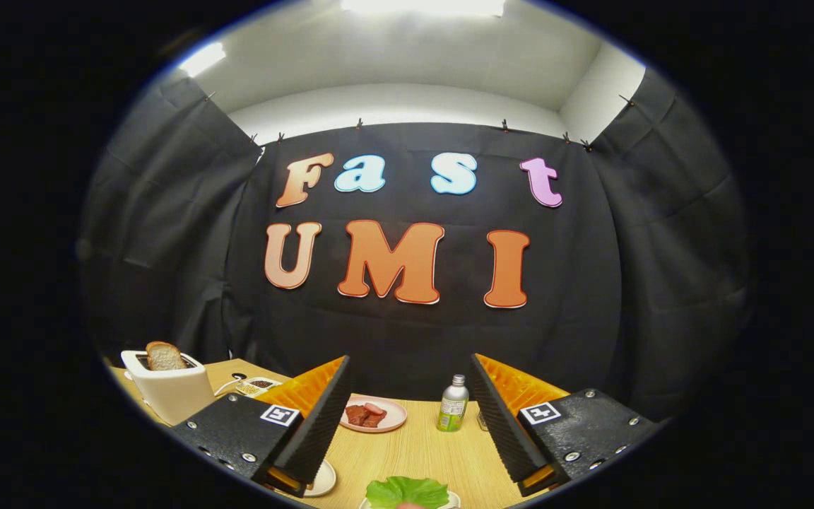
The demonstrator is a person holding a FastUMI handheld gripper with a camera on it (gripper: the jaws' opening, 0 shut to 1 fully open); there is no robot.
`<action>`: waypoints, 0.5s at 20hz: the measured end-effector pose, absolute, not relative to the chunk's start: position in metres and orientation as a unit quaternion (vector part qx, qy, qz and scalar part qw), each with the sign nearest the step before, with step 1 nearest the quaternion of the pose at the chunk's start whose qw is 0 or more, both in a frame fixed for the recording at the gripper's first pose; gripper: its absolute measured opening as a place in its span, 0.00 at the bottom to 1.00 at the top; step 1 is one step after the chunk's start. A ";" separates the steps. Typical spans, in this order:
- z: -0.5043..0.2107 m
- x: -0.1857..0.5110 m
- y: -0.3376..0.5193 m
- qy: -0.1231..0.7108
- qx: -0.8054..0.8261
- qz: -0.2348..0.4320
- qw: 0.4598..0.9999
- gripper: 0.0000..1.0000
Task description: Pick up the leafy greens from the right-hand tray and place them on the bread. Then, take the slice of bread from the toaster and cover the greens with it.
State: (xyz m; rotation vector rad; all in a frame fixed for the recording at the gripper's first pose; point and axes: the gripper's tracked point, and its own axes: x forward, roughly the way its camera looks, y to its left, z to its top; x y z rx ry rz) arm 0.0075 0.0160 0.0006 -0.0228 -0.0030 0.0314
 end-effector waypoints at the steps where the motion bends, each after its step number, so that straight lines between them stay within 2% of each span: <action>1: -0.001 0.008 0.017 0.001 -0.013 0.017 1.000 0.98; 10: -0.054 0.018 0.010 0.071 -0.017 0.014 0.997 0.99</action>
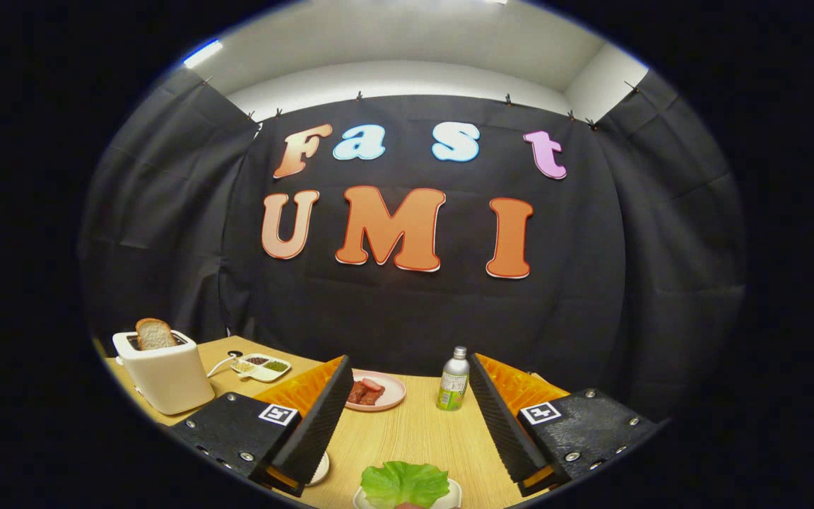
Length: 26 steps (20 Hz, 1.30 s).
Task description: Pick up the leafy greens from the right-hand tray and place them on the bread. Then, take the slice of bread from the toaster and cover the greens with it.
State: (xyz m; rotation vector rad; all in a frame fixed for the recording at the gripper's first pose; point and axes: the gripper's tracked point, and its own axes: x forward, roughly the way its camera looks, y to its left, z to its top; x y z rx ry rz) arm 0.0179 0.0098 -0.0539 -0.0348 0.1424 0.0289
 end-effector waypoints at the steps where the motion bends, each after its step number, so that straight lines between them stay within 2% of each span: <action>1: -0.060 0.018 0.008 0.080 -0.022 0.012 0.996 0.99; 10: -0.133 0.007 -0.003 0.208 -0.021 0.013 0.978 0.99; 16: -0.219 -0.019 -0.012 0.375 0.006 0.011 0.927 0.99; 26: -0.279 -0.048 0.008 0.508 0.016 0.045 0.860 0.98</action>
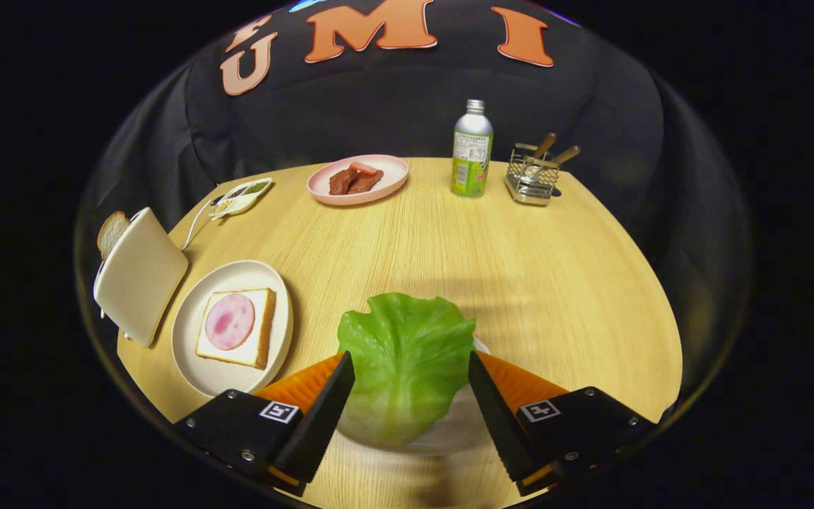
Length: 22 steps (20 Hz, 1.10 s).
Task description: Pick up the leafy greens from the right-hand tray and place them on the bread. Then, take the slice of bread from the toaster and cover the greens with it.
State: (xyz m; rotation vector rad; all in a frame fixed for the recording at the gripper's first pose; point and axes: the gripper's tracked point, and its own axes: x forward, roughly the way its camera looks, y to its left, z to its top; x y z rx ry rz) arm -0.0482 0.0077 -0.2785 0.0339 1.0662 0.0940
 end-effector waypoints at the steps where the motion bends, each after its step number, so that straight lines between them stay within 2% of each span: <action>1: -0.281 -0.048 0.009 0.512 0.014 0.046 0.858 0.98; 7: -0.299 -0.053 0.013 0.550 0.020 0.046 0.834 0.95; 13: -0.311 -0.057 0.008 0.580 0.010 0.031 0.814 0.84; 15: -0.314 -0.058 0.008 0.582 -0.004 0.033 0.812 0.73; 17: -0.313 -0.057 0.013 0.578 -0.012 0.041 0.815 0.59; 18: -0.312 -0.056 0.016 0.575 -0.014 0.043 0.817 0.46; 22: -0.312 -0.050 0.018 0.559 -0.034 0.038 0.827 0.16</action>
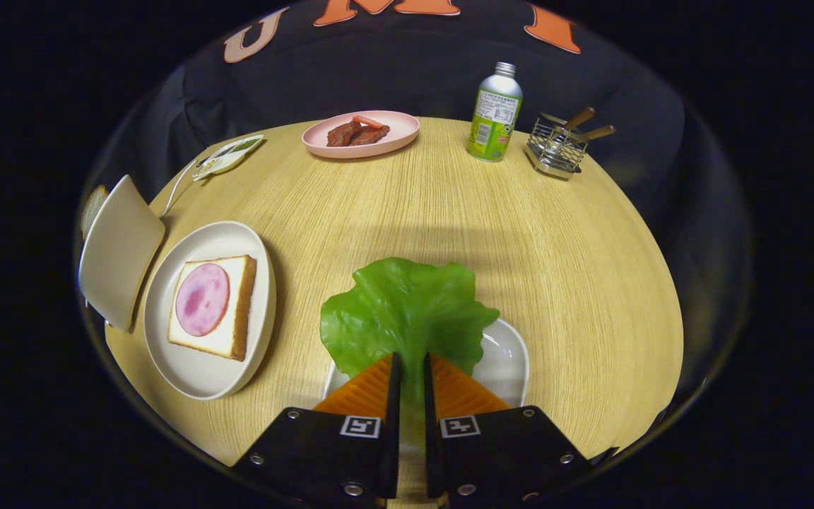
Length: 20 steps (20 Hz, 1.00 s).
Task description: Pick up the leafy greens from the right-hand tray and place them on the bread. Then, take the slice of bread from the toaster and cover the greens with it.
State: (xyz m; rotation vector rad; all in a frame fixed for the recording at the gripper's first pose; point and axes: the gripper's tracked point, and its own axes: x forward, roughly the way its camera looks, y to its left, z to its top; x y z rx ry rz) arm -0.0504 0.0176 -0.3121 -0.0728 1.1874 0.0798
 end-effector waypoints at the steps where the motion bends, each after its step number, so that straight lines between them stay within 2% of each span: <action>1: -0.311 -0.050 0.018 0.556 -0.036 0.038 0.829 0.14; 4: -0.297 -0.039 0.020 0.531 -0.020 0.037 0.846 0.05; 6: -0.284 -0.033 0.021 0.513 -0.018 0.042 0.857 0.03; 14: -0.232 -0.017 0.069 0.445 -0.032 0.114 0.888 0.04; 20: -0.214 -0.021 0.122 0.421 -0.037 0.188 0.887 0.03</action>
